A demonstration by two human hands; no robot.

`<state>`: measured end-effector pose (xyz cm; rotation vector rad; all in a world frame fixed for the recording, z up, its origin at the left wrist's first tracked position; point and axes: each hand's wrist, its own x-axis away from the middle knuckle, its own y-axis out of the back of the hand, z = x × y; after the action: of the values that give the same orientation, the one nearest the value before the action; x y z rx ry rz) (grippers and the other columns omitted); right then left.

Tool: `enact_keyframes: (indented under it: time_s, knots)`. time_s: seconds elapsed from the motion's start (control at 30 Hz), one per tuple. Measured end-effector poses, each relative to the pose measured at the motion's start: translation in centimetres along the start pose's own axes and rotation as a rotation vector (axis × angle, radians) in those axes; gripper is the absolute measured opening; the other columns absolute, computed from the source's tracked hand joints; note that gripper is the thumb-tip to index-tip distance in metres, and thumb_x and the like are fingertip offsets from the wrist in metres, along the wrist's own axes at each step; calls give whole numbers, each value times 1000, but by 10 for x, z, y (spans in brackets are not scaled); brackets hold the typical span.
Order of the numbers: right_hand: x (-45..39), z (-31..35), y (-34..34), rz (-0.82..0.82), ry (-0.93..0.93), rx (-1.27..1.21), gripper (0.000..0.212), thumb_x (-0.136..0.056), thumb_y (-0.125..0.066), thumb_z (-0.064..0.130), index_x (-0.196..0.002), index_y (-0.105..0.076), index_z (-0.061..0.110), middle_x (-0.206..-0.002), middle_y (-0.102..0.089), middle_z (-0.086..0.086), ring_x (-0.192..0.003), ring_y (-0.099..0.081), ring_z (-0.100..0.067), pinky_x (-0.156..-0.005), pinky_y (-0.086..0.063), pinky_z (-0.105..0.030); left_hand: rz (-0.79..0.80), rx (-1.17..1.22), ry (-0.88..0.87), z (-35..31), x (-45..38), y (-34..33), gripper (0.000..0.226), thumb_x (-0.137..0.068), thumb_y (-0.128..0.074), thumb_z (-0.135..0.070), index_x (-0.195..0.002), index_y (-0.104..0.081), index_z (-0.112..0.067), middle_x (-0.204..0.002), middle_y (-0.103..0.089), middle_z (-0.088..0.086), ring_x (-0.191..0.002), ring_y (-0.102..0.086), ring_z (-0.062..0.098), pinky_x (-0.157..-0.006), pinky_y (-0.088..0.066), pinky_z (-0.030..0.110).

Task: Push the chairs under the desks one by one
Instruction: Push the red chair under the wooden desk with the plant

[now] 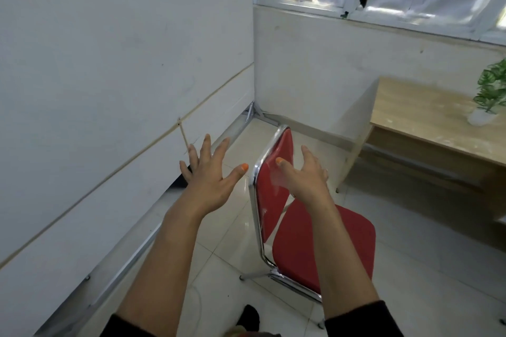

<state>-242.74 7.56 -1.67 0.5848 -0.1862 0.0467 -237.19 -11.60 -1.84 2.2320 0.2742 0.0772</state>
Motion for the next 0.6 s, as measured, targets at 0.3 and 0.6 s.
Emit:
enact_keyframes:
  time_s: [0.3, 0.6]
  knots:
    - [-114, 53, -55, -16, -8, -132, 76, -88, -49, 65, -154, -28, 33, -161, -29, 0, -149, -19, -30, -118, -21, -57, 27, -28, 47, 26, -95, 29, 80, -82, -21, -72, -154, -18, -39, -165, 7, -4, -149, 21, 22, -117, 17, 51]
    - [-166, 70, -88, -60, -36, 47, 67, -99, -39, 60, -156, -23, 29, -167, -10, -2, -152, 7, -33, -118, -3, -58, 91, -80, -10, 32, -178, 10, 73, -90, -23, -68, -155, -6, -40, -164, 16, -6, -147, 28, 21, -115, 19, 50]
